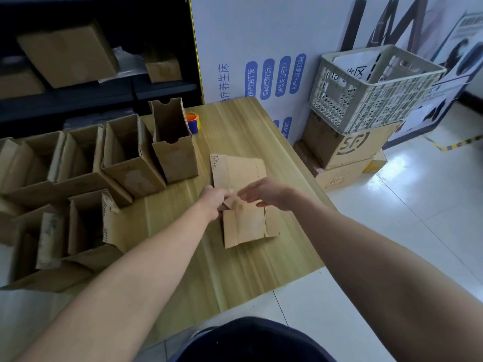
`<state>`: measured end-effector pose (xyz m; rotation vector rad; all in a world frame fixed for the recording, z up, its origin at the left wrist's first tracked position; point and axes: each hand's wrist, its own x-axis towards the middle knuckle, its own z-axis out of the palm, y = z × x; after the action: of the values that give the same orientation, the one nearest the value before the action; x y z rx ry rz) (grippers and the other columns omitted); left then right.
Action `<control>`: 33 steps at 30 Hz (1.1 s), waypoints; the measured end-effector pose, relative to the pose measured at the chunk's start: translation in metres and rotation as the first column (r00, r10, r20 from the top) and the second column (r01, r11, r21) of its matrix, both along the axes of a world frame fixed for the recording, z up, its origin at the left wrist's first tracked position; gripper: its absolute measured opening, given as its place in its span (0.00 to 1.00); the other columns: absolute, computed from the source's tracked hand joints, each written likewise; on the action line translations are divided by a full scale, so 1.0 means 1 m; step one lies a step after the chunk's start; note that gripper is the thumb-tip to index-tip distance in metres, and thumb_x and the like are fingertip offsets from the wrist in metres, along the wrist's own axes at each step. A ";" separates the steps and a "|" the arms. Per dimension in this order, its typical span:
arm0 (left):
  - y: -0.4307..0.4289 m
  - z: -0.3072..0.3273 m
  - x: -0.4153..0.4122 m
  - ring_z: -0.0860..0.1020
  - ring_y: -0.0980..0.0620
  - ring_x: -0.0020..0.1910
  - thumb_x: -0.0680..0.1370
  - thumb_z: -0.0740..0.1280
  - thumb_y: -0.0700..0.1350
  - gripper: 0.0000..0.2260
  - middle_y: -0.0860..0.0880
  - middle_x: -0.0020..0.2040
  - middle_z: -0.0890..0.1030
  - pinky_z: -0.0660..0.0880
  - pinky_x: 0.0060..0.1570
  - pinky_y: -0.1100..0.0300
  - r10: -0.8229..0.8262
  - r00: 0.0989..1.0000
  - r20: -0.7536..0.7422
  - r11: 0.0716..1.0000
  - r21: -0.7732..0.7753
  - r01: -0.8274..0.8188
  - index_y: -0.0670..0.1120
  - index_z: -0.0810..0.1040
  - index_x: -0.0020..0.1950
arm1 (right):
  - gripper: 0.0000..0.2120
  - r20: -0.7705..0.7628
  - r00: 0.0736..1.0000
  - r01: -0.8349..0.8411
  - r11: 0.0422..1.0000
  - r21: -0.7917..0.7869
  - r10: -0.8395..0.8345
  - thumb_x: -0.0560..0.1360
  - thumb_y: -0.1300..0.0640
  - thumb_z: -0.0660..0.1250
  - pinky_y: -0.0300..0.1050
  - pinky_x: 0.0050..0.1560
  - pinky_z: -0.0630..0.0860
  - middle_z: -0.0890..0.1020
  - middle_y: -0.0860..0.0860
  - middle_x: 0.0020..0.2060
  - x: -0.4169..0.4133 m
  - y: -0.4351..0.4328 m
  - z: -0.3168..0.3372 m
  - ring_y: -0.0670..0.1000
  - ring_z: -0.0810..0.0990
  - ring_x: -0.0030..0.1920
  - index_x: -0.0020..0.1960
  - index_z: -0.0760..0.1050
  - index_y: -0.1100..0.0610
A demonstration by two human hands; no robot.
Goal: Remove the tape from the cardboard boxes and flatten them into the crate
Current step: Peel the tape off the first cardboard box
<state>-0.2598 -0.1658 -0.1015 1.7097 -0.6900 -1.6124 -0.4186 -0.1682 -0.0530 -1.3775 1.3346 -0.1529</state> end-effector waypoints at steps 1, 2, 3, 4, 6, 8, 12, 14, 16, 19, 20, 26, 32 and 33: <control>0.004 -0.006 0.003 0.80 0.44 0.43 0.76 0.67 0.37 0.15 0.40 0.49 0.80 0.78 0.46 0.48 -0.013 0.999 0.045 1.000 0.024 0.012 0.38 0.71 0.61 | 0.14 -0.099 0.994 0.040 0.996 -0.077 -0.048 0.77 0.64 0.63 0.45 0.59 0.73 0.80 0.50 0.56 -0.003 0.000 -0.006 0.52 0.77 0.60 0.62 0.77 0.57; 0.008 -0.010 0.006 0.79 0.45 0.41 0.76 0.67 0.36 0.14 0.41 0.46 0.80 0.78 0.44 0.50 -0.038 0.996 0.075 0.998 0.056 0.034 0.38 0.72 0.60 | 0.15 -0.215 0.971 0.073 0.987 -0.141 -0.102 0.77 0.64 0.63 0.45 0.61 0.72 0.79 0.53 0.59 -0.007 0.000 -0.014 0.54 0.76 0.62 0.62 0.77 0.58; 0.012 -0.016 0.009 0.79 0.46 0.40 0.75 0.68 0.37 0.15 0.42 0.45 0.80 0.78 0.41 0.52 -0.070 0.990 0.123 0.994 0.091 0.059 0.37 0.73 0.61 | 0.16 -0.320 0.939 0.076 0.983 -0.164 -0.126 0.76 0.64 0.62 0.45 0.63 0.71 0.78 0.56 0.61 -0.012 0.001 -0.022 0.55 0.75 0.63 0.64 0.76 0.60; 0.016 -0.021 0.012 0.80 0.46 0.44 0.74 0.70 0.39 0.20 0.42 0.49 0.80 0.78 0.43 0.52 -0.115 0.970 0.214 0.988 0.129 0.089 0.36 0.71 0.64 | 0.17 -0.407 0.907 0.047 0.986 -0.159 -0.109 0.76 0.64 0.62 0.46 0.63 0.71 0.77 0.58 0.62 -0.017 0.004 -0.030 0.56 0.74 0.63 0.65 0.74 0.61; 0.022 -0.031 0.017 0.73 0.42 0.63 0.71 0.74 0.46 0.37 0.39 0.67 0.69 0.73 0.59 0.51 -0.269 0.795 0.544 0.959 0.232 0.165 0.36 0.59 0.72 | 0.18 -0.537 0.844 -0.063 0.991 -0.115 -0.009 0.77 0.62 0.62 0.48 0.63 0.71 0.75 0.59 0.64 -0.026 0.010 -0.043 0.58 0.73 0.64 0.67 0.72 0.63; 0.027 -0.034 0.021 0.64 0.41 0.69 0.68 0.76 0.49 0.42 0.41 0.72 0.59 0.67 0.63 0.51 -0.318 0.557 0.767 0.948 0.241 0.210 0.39 0.56 0.74 | 0.21 -0.597 0.801 -0.148 0.983 -0.108 0.055 0.77 0.61 0.62 0.48 0.64 0.71 0.73 0.58 0.66 -0.028 0.015 -0.055 0.58 0.72 0.65 0.70 0.69 0.62; 0.027 -0.047 0.020 0.60 0.46 0.73 0.74 0.71 0.44 0.32 0.47 0.76 0.54 0.61 0.70 0.55 -0.520 0.448 0.727 0.759 0.153 0.633 0.45 0.61 0.74 | 0.30 -0.602 0.786 -0.273 0.953 -0.135 0.140 0.76 0.56 0.66 0.51 0.72 0.59 0.60 0.54 0.75 -0.016 0.016 -0.078 0.59 0.56 0.75 0.75 0.60 0.54; 0.029 -0.055 0.017 0.56 0.47 0.75 0.75 0.69 0.42 0.31 0.50 0.78 0.51 0.57 0.72 0.55 -0.646 0.369 0.668 0.645 0.219 0.733 0.49 0.60 0.76 | 0.32 -0.640 0.733 -0.386 0.916 -0.111 0.232 0.76 0.54 0.65 0.54 0.75 0.51 0.51 0.51 0.77 -0.009 0.017 -0.089 0.57 0.45 0.77 0.77 0.55 0.50; 0.029 -0.064 0.014 0.55 0.48 0.75 0.75 0.70 0.44 0.33 0.53 0.78 0.51 0.57 0.73 0.53 -0.678 0.278 0.680 0.589 0.277 0.759 0.52 0.59 0.76 | 0.34 -0.688 0.660 -0.479 0.875 -0.074 0.303 0.77 0.52 0.65 0.56 0.75 0.46 0.48 0.49 0.78 -0.009 0.018 -0.100 0.56 0.41 0.77 0.77 0.52 0.49; 0.028 -0.074 0.007 0.51 0.48 0.76 0.72 0.72 0.49 0.37 0.54 0.78 0.50 0.52 0.73 0.52 -0.676 0.136 0.724 0.519 0.337 0.785 0.54 0.56 0.76 | 0.38 -0.732 0.591 -0.541 0.840 -0.049 0.338 0.75 0.53 0.67 0.55 0.74 0.45 0.48 0.49 0.77 -0.018 0.023 -0.117 0.56 0.43 0.77 0.78 0.49 0.52; 0.026 -0.076 0.006 0.49 0.48 0.76 0.72 0.73 0.50 0.39 0.54 0.78 0.49 0.51 0.73 0.53 -0.671 0.104 0.734 0.502 0.347 0.792 0.54 0.55 0.77 | 0.40 -0.722 0.602 -0.529 0.848 -0.040 0.341 0.75 0.55 0.67 0.54 0.75 0.47 0.46 0.50 0.77 -0.021 0.022 -0.122 0.55 0.44 0.77 0.78 0.46 0.54; 0.005 -0.080 -0.007 0.50 0.48 0.76 0.71 0.73 0.49 0.41 0.55 0.78 0.48 0.47 0.75 0.48 -0.607 0.035 0.794 0.517 0.362 0.776 0.57 0.52 0.76 | 0.46 -0.727 0.599 -0.516 0.856 -0.029 0.336 0.75 0.56 0.68 0.48 0.75 0.48 0.38 0.53 0.77 -0.031 -0.009 -0.134 0.55 0.40 0.77 0.77 0.37 0.60; -0.029 -0.084 -0.020 0.49 0.49 0.76 0.72 0.71 0.52 0.40 0.55 0.78 0.48 0.44 0.75 0.50 -0.569 0.075 0.819 0.576 0.333 0.746 0.57 0.51 0.77 | 0.45 -0.754 0.563 -0.565 0.823 -0.053 0.338 0.75 0.59 0.68 0.46 0.75 0.48 0.38 0.50 0.77 -0.042 -0.059 -0.136 0.52 0.40 0.76 0.77 0.37 0.59; -0.036 -0.084 -0.022 0.49 0.49 0.76 0.72 0.71 0.52 0.40 0.55 0.78 0.48 0.44 0.75 0.50 -0.566 0.084 0.820 0.586 0.329 0.740 0.57 0.51 0.77 | 0.45 -0.759 0.558 -0.573 0.817 -0.062 0.334 0.75 0.59 0.68 0.45 0.74 0.49 0.38 0.50 0.77 -0.043 -0.067 -0.136 0.52 0.40 0.77 0.77 0.37 0.59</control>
<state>-0.2820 -0.2013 -0.1852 2.1865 -2.4048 -0.8372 -0.4621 -0.2347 -0.1893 -2.1560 1.5498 0.6560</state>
